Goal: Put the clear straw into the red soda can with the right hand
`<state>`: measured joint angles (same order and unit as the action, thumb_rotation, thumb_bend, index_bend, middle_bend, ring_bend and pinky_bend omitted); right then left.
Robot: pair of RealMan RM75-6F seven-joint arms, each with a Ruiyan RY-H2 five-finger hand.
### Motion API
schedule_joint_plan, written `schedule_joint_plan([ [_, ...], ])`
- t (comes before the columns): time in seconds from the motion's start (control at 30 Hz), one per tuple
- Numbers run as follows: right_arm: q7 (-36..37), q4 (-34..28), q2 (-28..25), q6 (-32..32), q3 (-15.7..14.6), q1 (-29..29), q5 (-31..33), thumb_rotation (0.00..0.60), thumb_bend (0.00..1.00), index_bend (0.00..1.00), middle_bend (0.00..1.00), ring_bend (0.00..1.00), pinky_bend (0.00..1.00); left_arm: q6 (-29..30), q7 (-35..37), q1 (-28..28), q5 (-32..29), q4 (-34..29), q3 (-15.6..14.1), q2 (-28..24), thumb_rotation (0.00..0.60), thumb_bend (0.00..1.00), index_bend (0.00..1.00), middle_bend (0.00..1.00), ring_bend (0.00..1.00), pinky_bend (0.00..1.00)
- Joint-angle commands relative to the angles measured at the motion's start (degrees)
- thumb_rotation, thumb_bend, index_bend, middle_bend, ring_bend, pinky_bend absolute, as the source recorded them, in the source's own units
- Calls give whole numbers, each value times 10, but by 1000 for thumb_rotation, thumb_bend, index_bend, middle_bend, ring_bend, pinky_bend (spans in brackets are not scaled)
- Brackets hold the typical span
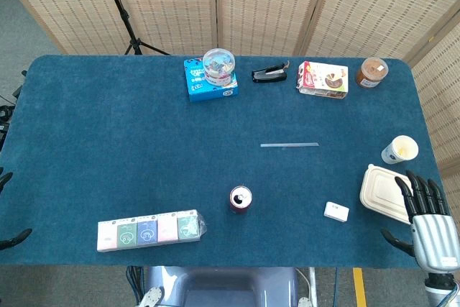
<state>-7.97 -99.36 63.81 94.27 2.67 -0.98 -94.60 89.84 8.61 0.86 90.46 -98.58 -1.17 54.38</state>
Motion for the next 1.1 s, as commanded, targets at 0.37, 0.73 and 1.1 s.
schedule_joint_plan([
  [0.37,6,1,-4,-9,-1,2,6,600,0,0,0,0,0,-4,-6,-2,-3,-3,1,1,600,0,0,0,0,0],
  [0.73,32,10,-18,-73,32,51,42,600,0,0,0,0,0,-3,2,-1,-12,-5,5,-1,600,0,0,0,0,0],
  [1.1,-5,-37,-55,-211,98,159,121,600,0,24,0,0,0,-16,-16,-6,-26,-14,9,-2,600,0,0,0,0,0],
])
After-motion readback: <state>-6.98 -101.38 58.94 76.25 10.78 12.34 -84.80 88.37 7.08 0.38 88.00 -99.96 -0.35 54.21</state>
